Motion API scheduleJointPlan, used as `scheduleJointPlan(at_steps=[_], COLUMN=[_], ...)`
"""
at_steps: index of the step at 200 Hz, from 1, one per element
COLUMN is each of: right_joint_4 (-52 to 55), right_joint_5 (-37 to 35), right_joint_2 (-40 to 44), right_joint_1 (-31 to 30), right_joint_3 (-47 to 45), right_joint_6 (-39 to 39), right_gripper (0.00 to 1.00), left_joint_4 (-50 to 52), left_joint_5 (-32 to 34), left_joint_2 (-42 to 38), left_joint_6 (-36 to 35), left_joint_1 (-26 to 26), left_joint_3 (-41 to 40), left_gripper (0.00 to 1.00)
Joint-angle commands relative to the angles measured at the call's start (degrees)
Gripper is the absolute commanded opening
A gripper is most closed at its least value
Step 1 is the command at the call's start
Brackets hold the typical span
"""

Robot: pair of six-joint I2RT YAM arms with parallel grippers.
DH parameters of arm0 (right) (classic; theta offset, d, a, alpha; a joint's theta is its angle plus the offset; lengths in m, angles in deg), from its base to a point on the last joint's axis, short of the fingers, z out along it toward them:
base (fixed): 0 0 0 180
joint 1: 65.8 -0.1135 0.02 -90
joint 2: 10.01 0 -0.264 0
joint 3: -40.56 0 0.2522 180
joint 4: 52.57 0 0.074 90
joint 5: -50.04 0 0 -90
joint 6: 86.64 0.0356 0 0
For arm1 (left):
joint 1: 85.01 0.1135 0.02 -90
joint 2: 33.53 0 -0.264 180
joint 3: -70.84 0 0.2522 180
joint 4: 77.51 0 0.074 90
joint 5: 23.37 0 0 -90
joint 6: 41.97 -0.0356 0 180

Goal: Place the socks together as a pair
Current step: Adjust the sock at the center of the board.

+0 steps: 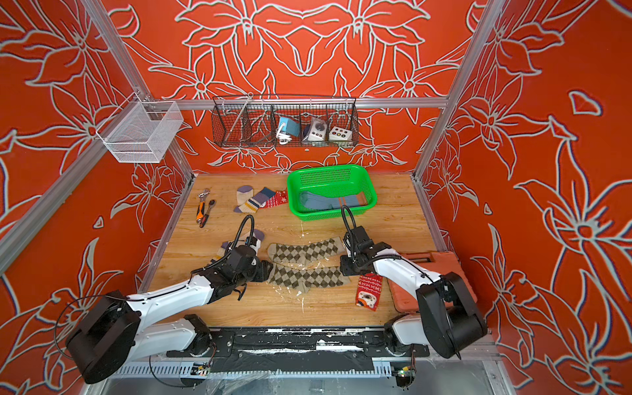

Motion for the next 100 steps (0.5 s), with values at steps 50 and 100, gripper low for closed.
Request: scheduleJointPlan(at_steps=[50, 100], right_joint_4=[-2.90, -1.52], right_joint_5=[-2.86, -4.65], right_joint_2=[-6.15, -9.32], right_joint_1=[-0.35, -0.35], right_joint_3=[4.18, 9.12], right_joint_6=[-0.03, -1.49], right_gripper=[0.04, 0.00], left_joint_4=[-1.75, -0.84], left_joint_5=[0.29, 1.44], left_joint_2=[-1.37, -0.07], left_joint_6=[0.19, -1.17], left_joint_1=[0.47, 2.30], left_joint_3=[1.69, 5.09], left_gripper=[0.55, 0.54])
